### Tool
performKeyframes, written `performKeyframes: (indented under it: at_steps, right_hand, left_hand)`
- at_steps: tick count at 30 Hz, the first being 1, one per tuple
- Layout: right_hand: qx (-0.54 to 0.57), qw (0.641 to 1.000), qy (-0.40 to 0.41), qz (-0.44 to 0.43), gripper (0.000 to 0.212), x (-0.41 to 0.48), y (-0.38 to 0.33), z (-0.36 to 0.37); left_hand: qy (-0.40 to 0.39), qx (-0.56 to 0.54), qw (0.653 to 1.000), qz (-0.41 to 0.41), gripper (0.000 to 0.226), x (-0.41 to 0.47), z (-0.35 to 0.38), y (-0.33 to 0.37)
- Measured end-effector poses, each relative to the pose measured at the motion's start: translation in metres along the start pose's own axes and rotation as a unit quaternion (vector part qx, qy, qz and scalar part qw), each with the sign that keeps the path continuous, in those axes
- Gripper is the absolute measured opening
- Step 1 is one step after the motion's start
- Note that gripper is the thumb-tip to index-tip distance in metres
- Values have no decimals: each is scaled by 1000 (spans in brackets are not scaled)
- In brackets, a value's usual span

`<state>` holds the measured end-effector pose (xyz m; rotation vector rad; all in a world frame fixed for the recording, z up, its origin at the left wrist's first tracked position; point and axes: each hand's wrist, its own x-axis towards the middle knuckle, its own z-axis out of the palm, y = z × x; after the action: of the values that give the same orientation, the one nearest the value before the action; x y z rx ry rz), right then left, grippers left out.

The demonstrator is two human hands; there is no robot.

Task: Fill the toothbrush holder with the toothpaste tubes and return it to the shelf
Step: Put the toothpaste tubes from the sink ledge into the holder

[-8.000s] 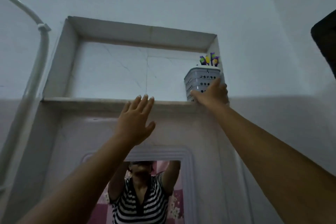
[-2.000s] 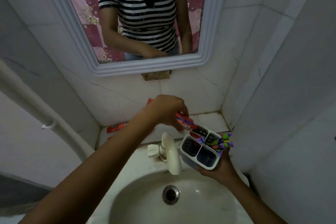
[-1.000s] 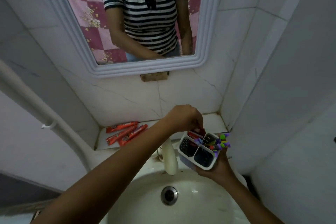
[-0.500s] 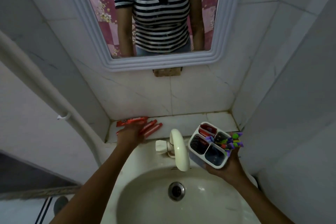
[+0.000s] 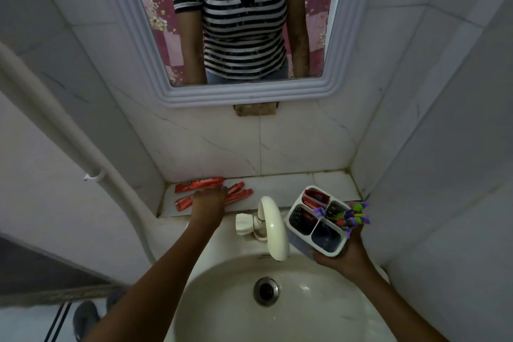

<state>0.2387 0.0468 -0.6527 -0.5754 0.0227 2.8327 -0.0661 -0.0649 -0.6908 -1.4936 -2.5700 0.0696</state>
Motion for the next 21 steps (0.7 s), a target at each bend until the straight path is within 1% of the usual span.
performKeyframes:
  at_steps: [1, 2, 3, 5, 7, 8, 10, 11, 12, 13, 15, 16, 17, 18, 19, 20, 21]
  right_hand:
    - [-2, 1000, -8, -2, 80, -1, -1, -1]
    - [-16, 1000, 0, -17, 79, 2, -2, -2]
    - [-28, 999, 12, -29, 77, 3, -1, -3]
    - [-42, 998, 32, -39, 76, 9, -1, -6]
    - [-50, 996, 53, -51, 74, 9, 1, -6]
    - [-46, 997, 44, -49, 72, 9, 1, -5]
    - [-48, 996, 50, -64, 71, 9, 1, -3]
    - [-54, 994, 72, -68, 72, 11, 0, -5]
    - [-61, 991, 97, -73, 72, 12, 0, -6]
    - [-79, 987, 117, -82, 72, 13, 0, -8]
    - [-85, 987, 108, -83, 65, 10, -1, -8]
    - [-69, 993, 70, -58, 58, 9, -2, -9]
    - [-24, 999, 26, -12, 60, 10, -5, -6]
    - [-25, 1000, 5, 17, 68, 10, -6, -8]
    - [-23, 999, -10, 24, 73, 12, -6, -12]
    - [-81, 996, 32, -19, 79, 14, -6, -18]
    - [-117, 992, 48, -21, 85, 15, -5, -18]
  left_hand:
    - [15, -52, 998, -11, 18, 1, -5, 2]
    - [43, -116, 992, -17, 13, 4, -12, 4]
    - [74, -193, 978, -28, 10, 7, -23, 7]
    - [111, -348, 929, -63, 12, 13, -56, 15]
    - [126, -466, 871, -97, 16, 19, -98, 24]
    - [138, -502, 849, -91, 18, 20, -117, 27]
    - [137, -546, 825, -46, 24, 21, -150, 34]
    - [118, -554, 824, -15, 26, 20, -164, 39]
    - [90, -548, 831, 16, 27, 19, -176, 44]
    - [60, -524, 848, 49, 27, 17, -186, 49]
    - [2, -437, 893, 109, 27, 15, -198, 63]
    - [-19, -390, 910, 135, 26, 14, -201, 71]
    - [-33, -350, 923, 155, 25, 14, -200, 79]
    - [-41, -320, 931, 170, 23, 13, -196, 87]
    - [-47, -297, 936, 181, 21, 11, -191, 95]
    - [-56, -279, 941, 185, 19, 10, -184, 101]
    - [-68, -267, 943, 188, 19, 8, -177, 104]
